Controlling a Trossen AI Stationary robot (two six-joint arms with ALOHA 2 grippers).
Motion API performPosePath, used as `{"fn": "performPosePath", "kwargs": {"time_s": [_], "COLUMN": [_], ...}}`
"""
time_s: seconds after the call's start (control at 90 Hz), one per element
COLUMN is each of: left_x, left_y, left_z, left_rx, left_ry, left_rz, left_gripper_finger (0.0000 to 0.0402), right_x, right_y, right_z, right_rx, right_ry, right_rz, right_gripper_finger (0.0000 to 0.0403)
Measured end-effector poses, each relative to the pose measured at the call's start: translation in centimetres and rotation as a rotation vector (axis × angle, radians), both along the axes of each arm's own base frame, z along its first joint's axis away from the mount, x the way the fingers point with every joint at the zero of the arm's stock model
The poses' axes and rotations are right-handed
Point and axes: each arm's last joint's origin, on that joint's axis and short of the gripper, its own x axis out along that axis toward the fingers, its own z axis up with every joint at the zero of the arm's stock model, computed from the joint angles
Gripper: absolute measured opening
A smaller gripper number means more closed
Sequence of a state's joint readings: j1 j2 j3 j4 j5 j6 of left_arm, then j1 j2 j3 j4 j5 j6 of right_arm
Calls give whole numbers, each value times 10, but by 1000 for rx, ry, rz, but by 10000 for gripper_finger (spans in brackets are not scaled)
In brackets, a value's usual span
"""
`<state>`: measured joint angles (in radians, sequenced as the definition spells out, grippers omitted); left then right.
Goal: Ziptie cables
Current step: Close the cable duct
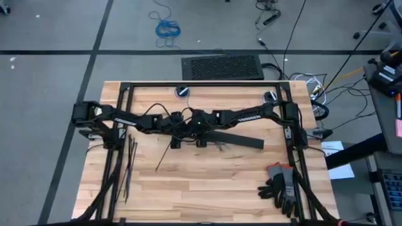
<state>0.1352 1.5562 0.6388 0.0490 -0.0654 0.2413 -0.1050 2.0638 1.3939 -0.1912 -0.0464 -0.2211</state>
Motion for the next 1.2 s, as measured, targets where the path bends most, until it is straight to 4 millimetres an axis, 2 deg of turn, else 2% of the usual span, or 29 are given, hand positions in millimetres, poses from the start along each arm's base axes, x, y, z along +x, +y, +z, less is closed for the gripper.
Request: {"fn": "performPosePath", "kwargs": {"time_s": [0.111, 0.256, 0.311, 0.611, 0.922, 1.2], "left_x": [1, 0, 0, -2, -1, 0], "left_y": [0, 1, 0, 2, 1, 2], "left_z": [1, 0, 0, -1, 0, 0], "left_rx": [-16, -19, -19, 18, 10, 37], "left_ry": [-8, 0, 3, 29, 7, -9], "left_rz": [11, 11, 11, 52, 67, 64], "left_gripper_finger": [233, 267, 279, 290, 290, 290], "right_x": [-6, -10, -11, -8, 8, 7], "right_y": [2, 3, 3, 0, -19, -20], "right_z": [13, 35, 37, 21, -6, -9], "right_rx": [0, -3, -4, -6, -27, -10], "right_ry": [4, -44, -48, -12, -75, -66], "right_rz": [4, 10, 9, 0, -30, -26], "right_gripper_finger": [0, 0, 0, 0, 0, 0]}}
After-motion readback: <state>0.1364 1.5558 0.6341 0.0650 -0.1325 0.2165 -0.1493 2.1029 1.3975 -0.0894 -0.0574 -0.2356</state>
